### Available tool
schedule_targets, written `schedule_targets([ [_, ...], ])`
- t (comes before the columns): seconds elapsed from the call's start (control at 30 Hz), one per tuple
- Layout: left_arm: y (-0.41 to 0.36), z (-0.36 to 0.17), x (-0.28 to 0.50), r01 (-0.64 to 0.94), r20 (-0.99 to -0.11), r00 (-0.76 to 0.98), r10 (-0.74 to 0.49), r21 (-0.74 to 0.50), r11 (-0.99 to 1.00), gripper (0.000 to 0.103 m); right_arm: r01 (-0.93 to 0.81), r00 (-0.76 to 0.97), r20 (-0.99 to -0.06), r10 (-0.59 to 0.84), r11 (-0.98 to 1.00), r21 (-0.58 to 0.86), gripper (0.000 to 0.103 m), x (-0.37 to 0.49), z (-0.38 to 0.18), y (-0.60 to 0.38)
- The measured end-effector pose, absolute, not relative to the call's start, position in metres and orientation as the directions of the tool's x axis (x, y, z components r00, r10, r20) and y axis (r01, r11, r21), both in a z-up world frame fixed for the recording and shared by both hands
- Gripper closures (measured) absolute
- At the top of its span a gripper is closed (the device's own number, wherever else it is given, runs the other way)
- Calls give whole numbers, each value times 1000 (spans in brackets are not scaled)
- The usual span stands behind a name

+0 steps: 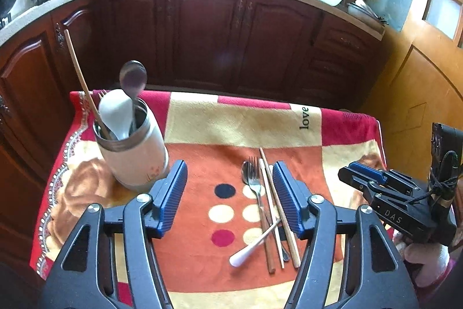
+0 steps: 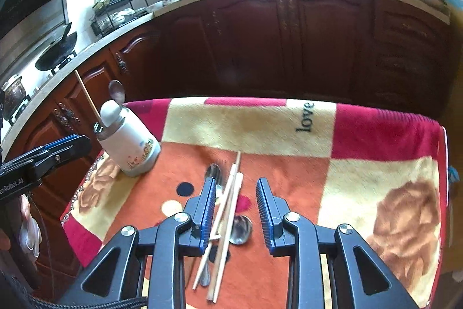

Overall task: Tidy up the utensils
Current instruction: 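Lower the right tool onto a light wooden chopstick and close it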

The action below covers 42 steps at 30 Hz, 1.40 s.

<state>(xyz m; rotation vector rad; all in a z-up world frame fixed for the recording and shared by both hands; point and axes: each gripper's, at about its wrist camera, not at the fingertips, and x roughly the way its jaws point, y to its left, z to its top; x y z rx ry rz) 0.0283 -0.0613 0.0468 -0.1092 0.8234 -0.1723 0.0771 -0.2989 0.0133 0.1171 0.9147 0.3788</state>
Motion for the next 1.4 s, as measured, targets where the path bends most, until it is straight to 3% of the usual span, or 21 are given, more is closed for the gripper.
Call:
schedule_targets([
  [0.73, -68, -25, 37, 124, -823, 496, -276, -247, 961, 40, -274, 364, -829, 423, 900, 339, 72, 87, -72, -293],
  [1.4, -70, -55, 64, 113, -854, 427, -297, -275, 955, 40, -315, 291, -849, 441, 882, 350, 97, 164, -105, -256],
])
